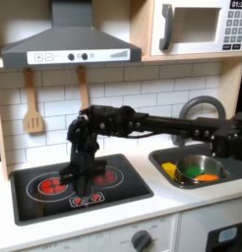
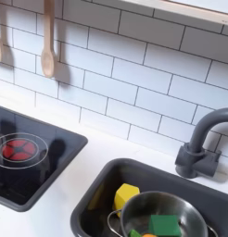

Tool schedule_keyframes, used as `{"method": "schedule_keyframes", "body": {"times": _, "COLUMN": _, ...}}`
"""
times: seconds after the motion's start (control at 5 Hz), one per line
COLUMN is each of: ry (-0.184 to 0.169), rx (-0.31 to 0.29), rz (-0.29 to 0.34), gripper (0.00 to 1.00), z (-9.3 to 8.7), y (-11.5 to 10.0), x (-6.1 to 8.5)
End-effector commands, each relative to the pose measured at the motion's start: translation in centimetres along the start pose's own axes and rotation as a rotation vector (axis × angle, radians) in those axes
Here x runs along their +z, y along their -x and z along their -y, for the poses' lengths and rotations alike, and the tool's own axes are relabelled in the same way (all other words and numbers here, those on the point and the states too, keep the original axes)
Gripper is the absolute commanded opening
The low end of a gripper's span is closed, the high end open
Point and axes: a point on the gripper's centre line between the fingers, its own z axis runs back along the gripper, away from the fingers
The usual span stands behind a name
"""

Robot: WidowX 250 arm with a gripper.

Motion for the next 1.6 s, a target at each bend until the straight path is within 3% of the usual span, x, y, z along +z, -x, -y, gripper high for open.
{"method": "schedule_keyframes", "body": {"times": 0.0, "ry": -0.014, "rx": 0.004, "rz": -0.01, "gripper": 0.0, "z": -0.13, "y": -0.17, "x": -0.95}}
{"method": "schedule_keyframes", "body": {"times": 0.4, "ry": -0.019, "rx": 0.02, "rz": 0.002, "gripper": 0.0, "z": -0.47, "y": -0.34, "x": -1.0}}
{"method": "schedule_keyframes", "body": {"times": 0.6, "ry": -0.01, "rx": 0.03, "rz": -0.031, "gripper": 0.0, "z": -0.48, "y": -0.16, "x": -1.77}}
{"method": "schedule_keyframes", "body": {"times": 1.4, "ry": -0.01, "rx": 0.042, "rz": -0.048, "gripper": 0.0, "z": -0.42, "y": -0.68, "x": -1.66}}
